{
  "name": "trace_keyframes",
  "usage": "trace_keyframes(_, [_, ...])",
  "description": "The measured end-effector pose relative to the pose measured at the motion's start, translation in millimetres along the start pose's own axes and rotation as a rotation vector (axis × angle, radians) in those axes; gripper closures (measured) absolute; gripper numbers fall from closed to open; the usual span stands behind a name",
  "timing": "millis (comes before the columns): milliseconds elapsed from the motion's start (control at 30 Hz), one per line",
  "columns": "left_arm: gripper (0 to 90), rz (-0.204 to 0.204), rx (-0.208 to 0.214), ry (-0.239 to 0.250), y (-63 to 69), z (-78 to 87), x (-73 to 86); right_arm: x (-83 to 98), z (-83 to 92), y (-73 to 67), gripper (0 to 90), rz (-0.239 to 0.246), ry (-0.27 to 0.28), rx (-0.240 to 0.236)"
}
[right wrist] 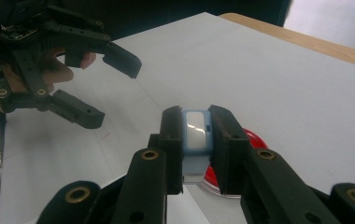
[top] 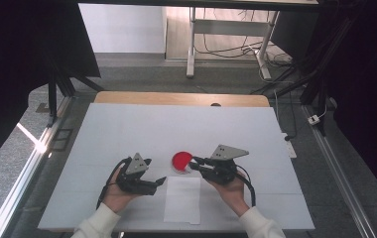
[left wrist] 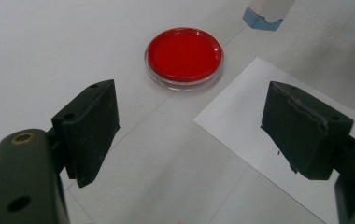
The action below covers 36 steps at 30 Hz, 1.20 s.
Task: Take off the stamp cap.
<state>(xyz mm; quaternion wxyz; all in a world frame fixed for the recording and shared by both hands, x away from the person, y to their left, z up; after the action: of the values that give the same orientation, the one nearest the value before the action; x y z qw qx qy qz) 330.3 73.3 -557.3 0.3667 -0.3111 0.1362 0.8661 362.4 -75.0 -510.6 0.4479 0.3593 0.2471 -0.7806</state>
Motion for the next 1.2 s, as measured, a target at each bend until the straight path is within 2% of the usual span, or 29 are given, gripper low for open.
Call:
trace_keyframes(700, [19.2,-0.049,0.022,-0.015,15.9,-17.1,-20.2,-0.5,0.5,0.0,74.9,-0.003,0.009,-0.001])
trace_keyframes(1200, [19.6,-0.057,0.025,-0.020,22.5,-24.9,-28.7,-2.7,2.3,1.7,74.9,-0.011,0.034,0.011])
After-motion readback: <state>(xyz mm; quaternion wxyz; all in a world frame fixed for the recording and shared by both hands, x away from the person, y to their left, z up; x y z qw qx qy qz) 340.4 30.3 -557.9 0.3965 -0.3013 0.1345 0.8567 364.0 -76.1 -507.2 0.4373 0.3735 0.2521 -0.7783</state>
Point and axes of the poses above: each handheld gripper's, and its own axes: z roughly backward along the jaws, x roughly out of its underside, y roughly to its right, the point moved 10 cm from there along -z, roughly forward along the jaws, and after that the axes turned 13 degrees about -y, right-handed, at the moved point
